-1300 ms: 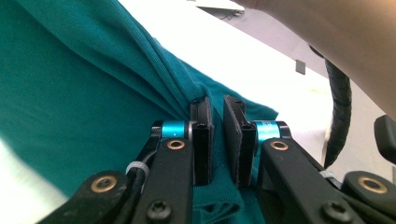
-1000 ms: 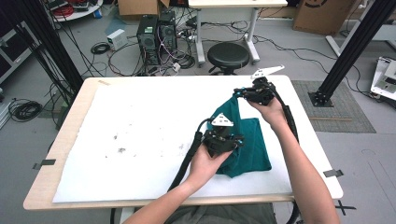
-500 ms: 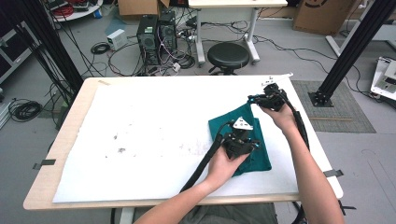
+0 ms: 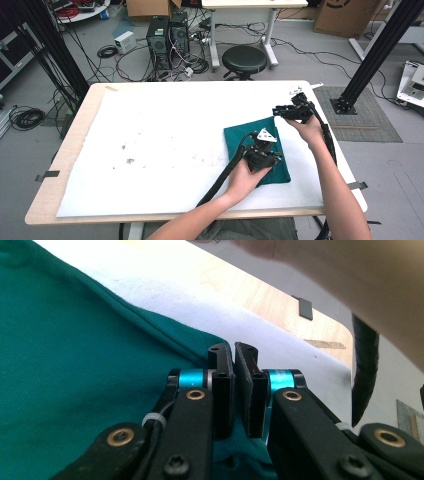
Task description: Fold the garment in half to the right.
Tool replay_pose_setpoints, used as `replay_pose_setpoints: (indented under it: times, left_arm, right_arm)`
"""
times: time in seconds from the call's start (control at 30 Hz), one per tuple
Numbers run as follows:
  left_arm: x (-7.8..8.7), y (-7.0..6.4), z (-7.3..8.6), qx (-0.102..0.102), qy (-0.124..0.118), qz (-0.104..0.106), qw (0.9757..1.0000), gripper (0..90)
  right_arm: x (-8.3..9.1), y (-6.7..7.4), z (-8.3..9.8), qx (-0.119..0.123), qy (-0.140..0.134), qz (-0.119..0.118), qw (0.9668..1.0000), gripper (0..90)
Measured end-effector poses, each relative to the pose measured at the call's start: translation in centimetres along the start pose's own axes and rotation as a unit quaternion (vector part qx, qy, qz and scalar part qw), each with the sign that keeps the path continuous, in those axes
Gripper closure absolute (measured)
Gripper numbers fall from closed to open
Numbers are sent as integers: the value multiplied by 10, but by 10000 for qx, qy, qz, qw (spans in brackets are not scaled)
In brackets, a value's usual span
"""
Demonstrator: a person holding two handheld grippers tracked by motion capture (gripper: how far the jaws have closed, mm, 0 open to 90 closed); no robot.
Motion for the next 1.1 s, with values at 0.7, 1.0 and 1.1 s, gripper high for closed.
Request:
replay_pose_setpoints:
  times: [0.7,1.0,1.1]
  left_arm:
    - [-16,-14,-1,-90,221,140,9996,790]
    - [30,-13,-2,-440,-209,226,9986,459]
    - [61,2,8,-548,-412,-38,9976,448]
  right_arm:
    - [-5,5,11,186,665,410,9968,880]
    - [3,12,21,173,481,791,9956,708]
    - [15,24,25,267,131,677,9973,696]
Point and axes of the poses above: each handheld gripper's, and its own axes: x roughly backward along the jaws, z roughly out of its underside, y roughly to its left, the point moved 1 cm from there along -x, roughly forward along the jaws, and after that the axes turned 7 degrees about -z, right-handed, at the moved point
